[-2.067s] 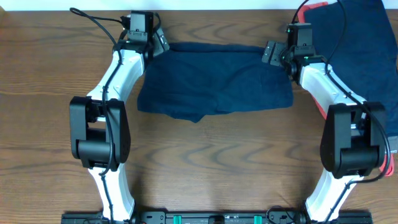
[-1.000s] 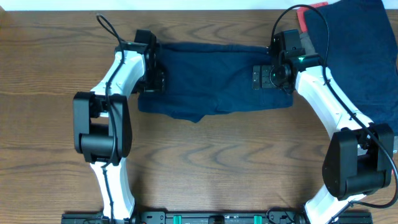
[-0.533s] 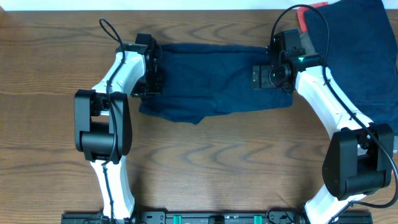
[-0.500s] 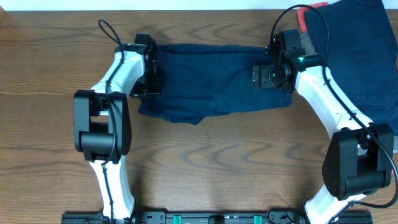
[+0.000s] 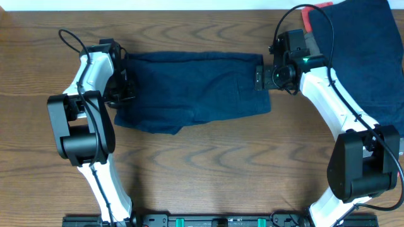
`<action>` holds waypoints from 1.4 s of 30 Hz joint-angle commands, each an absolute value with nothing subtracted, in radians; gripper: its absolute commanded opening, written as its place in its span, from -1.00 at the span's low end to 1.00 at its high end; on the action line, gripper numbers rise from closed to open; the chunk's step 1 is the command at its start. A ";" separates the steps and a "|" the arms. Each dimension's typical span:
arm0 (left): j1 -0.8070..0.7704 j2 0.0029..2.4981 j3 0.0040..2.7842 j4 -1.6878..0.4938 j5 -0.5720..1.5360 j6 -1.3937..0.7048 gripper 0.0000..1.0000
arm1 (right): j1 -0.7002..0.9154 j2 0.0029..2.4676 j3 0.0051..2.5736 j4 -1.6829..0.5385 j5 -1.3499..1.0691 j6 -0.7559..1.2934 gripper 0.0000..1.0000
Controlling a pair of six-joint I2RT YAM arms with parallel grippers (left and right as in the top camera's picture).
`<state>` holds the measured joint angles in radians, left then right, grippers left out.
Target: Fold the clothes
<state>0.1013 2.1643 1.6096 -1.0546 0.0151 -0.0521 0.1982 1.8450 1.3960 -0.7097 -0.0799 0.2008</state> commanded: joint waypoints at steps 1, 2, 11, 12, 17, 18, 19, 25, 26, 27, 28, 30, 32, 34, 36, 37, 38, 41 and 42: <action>0.086 2.136 1.603 -1.061 0.007 -0.037 -0.17 | 0.203 1.881 1.398 -0.696 -0.134 0.194 0.86; 0.086 2.135 1.603 -1.062 0.008 -0.038 -0.02 | 0.203 1.890 1.398 -0.691 -0.151 0.194 0.87; 0.087 2.084 1.654 -1.114 0.007 -0.038 0.17 | 0.170 1.998 1.398 -0.658 -0.218 0.258 0.79; 0.087 2.072 1.655 -1.110 0.007 -0.037 0.16 | 0.167 2.006 1.398 -0.654 -0.230 0.258 0.76; 0.093 2.042 1.655 -1.081 0.007 -0.018 0.23 | 0.152 2.053 1.398 -0.630 -0.254 0.328 0.59; 0.095 2.042 1.655 -1.076 0.007 -0.019 0.24 | 0.150 2.062 1.398 -0.625 -0.256 0.338 0.56; 0.095 2.042 1.655 -1.074 0.007 -0.019 0.24 | 0.149 2.065 1.398 -0.620 -0.264 0.345 0.53; 0.095 2.042 1.655 -1.053 0.007 -0.019 0.18 | 0.146 2.124 1.398 -0.585 -0.326 0.366 0.43; 0.095 2.042 1.655 -1.050 0.007 -0.019 0.15 | 0.146 2.136 1.398 -0.582 -0.336 0.373 0.43; 0.095 2.042 1.655 -1.049 0.008 -0.019 0.09 | 0.146 2.151 1.398 -0.577 -0.350 0.375 0.42; 0.095 2.042 1.655 -1.048 0.008 -0.019 0.02 | 0.145 2.162 1.398 -0.575 -0.360 0.379 0.41; 0.094 2.042 1.655 -1.045 0.010 -0.019 -0.19 | 0.143 2.183 1.398 -0.573 -0.374 0.382 0.38; 0.092 2.042 1.652 -1.035 0.013 -0.019 -0.31 | 0.143 2.198 1.398 -0.572 -0.379 0.382 0.35; 0.089 2.042 1.640 -1.012 0.013 -0.019 -0.33 | 0.143 2.206 1.398 -0.572 -0.381 0.382 0.31; 0.088 2.045 1.623 -0.977 0.013 -0.019 -0.38 | 0.143 2.206 1.398 -0.572 -0.383 0.381 0.28; 0.088 2.047 1.617 -0.958 0.013 -0.019 -0.42 | 0.143 2.206 1.398 -0.572 -0.384 0.381 0.26; 0.089 2.050 1.607 -0.933 0.013 -0.019 -0.47 | 0.143 2.206 1.398 -0.572 -0.386 0.377 0.22; 0.089 2.063 1.593 -0.886 0.013 -0.019 -0.61 | 0.141 2.206 1.398 -0.574 -0.386 0.372 -0.07; 0.089 2.068 1.588 -0.873 0.013 -0.019 -0.63 | 0.140 2.206 1.398 -0.573 -0.387 0.365 -0.14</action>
